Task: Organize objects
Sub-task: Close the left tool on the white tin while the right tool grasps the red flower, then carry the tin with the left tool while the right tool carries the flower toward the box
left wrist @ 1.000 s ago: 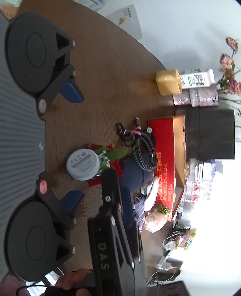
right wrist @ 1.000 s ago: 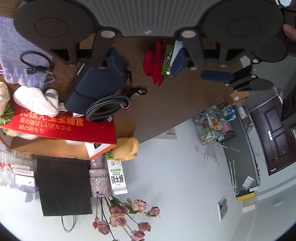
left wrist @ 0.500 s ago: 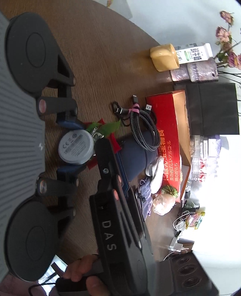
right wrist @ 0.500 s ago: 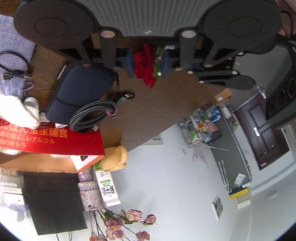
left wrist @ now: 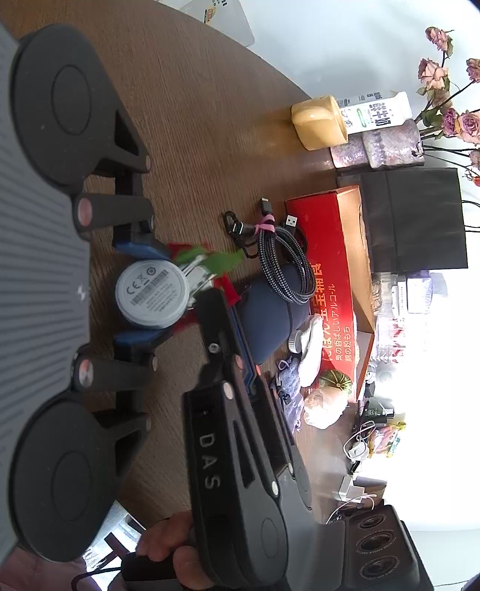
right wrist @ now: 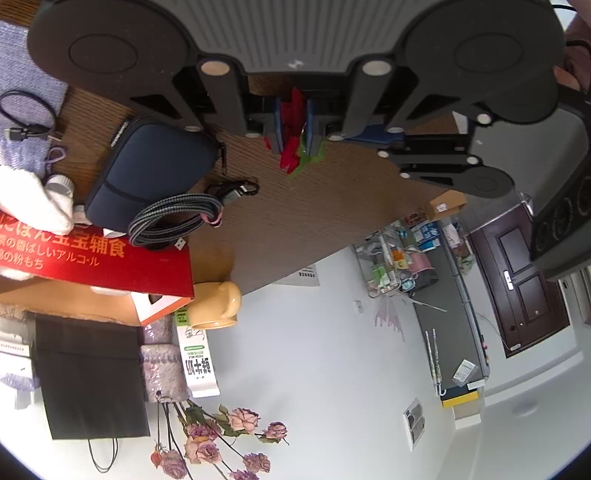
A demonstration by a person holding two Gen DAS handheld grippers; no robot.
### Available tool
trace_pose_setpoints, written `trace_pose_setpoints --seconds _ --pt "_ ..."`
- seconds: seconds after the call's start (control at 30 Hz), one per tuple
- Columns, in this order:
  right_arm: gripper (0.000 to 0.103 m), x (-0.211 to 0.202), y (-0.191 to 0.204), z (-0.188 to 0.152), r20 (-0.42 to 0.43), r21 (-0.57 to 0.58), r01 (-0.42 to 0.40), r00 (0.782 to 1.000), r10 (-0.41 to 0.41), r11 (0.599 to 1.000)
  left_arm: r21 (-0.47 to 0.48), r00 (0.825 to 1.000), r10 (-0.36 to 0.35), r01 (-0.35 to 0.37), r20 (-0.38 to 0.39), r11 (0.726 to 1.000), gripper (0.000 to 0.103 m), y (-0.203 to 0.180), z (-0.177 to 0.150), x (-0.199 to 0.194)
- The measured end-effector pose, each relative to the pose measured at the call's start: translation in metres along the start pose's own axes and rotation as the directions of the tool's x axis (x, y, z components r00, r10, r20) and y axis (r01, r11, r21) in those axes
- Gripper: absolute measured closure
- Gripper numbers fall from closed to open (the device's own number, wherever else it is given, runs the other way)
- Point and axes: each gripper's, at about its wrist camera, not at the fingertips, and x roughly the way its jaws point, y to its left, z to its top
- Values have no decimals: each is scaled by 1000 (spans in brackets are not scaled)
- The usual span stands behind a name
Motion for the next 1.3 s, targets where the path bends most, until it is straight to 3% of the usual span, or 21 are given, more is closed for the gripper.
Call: trace_pose_setpoints --seconds 0.03,0.17,0.37,0.5,0.57,0.63,0.9,0.97,1.1,1.2,1.3 --pt "102 -2 0 0 7 -10 28 1000 -28 1000 5 1000 6 -6 7 1000 65 0 -1 -2" --pt "103 -6 -6 -3 1 7 52 999 -52 999 -1 1000 14 -14 24 1000 65 1 1 -9" --pt "102 -15 -10 -2 34 39 25 999 -26 999 6 1000 18 -18 14 1000 64 -2 -1 -8" --pt "84 -13 -14 4 42 86 -3 999 -1 996 9 1000 13 -13 3 1000 65 -5 -4 -7" --pt "68 -8 -15 6 34 96 -19 999 16 995 9 1000 7 -7 1 1000 65 -7 -5 -7" --pt "65 -3 -14 7 23 108 -33 999 31 994 13 1000 6 -6 -1 1000 65 -8 -5 -6" --pt "64 20 -17 7 -62 151 -55 996 65 987 18 1000 -6 6 -4 1000 65 -10 -6 -5" --pt "73 19 -15 5 -55 148 -61 996 69 987 16 1000 -2 2 -1 1000 65 -10 -5 -6" --pt "76 7 -5 1 -11 86 -29 999 30 996 18 1000 -13 13 13 1000 65 -10 -2 -10" --pt "77 -6 -3 1 25 25 68 997 -68 997 15 999 24 -24 31 1000 65 -8 3 -14" --pt "77 -23 -12 2 62 44 100 993 -102 994 7 997 46 -46 56 999 65 -5 12 -17"
